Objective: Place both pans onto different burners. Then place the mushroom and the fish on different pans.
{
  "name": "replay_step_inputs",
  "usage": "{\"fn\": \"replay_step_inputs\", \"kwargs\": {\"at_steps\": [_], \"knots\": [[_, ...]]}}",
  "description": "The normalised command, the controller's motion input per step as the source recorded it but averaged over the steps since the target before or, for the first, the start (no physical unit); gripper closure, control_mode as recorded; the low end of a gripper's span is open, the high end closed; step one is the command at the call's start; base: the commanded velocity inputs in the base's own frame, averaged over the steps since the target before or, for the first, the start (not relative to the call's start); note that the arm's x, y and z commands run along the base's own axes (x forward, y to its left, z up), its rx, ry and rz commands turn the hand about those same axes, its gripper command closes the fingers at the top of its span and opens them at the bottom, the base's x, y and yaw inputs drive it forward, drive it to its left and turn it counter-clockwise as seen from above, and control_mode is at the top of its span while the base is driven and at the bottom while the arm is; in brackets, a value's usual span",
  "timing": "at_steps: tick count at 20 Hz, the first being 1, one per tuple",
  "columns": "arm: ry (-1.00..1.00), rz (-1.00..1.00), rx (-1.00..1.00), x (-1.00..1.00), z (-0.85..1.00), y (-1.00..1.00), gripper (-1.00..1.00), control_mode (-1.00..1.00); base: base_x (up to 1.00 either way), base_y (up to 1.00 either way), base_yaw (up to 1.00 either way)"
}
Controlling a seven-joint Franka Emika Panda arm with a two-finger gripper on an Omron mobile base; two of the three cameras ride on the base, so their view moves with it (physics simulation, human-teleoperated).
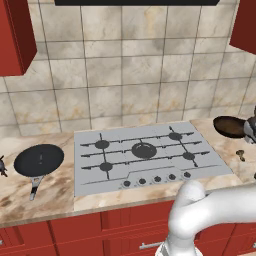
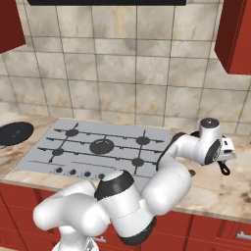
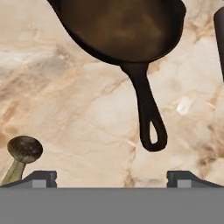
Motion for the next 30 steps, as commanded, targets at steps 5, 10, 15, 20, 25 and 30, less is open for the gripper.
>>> {"fn": "replay_step_inputs", "kwargs": {"at_steps": [5, 10, 15, 20, 25, 30], "knots": [[0.05, 0.0, 0.0, 0.19, -0.07, -0.13, -1.0, -1.0, 0.0, 0.0, 0.0], [0.03, 0.0, 0.0, 0.19, -0.18, -0.16, -1.0, -1.0, 0.0, 0.0, 0.0], [0.03, 0.0, 0.0, 0.17, -0.22, -0.21, -1.0, -1.0, 0.0, 0.0, 0.0], [0.04, 0.01, 0.02, 0.13, -0.14, -0.23, -1.0, -1.0, 0.0, 0.0, 0.0], [0.02, 0.01, 0.0, 0.2, -0.19, -0.19, -1.0, -1.0, 0.0, 0.0, 0.0], [0.01, 0.0, 0.0, 0.24, -0.19, -0.13, -1.0, -1.0, 0.0, 0.0, 0.0]]}}
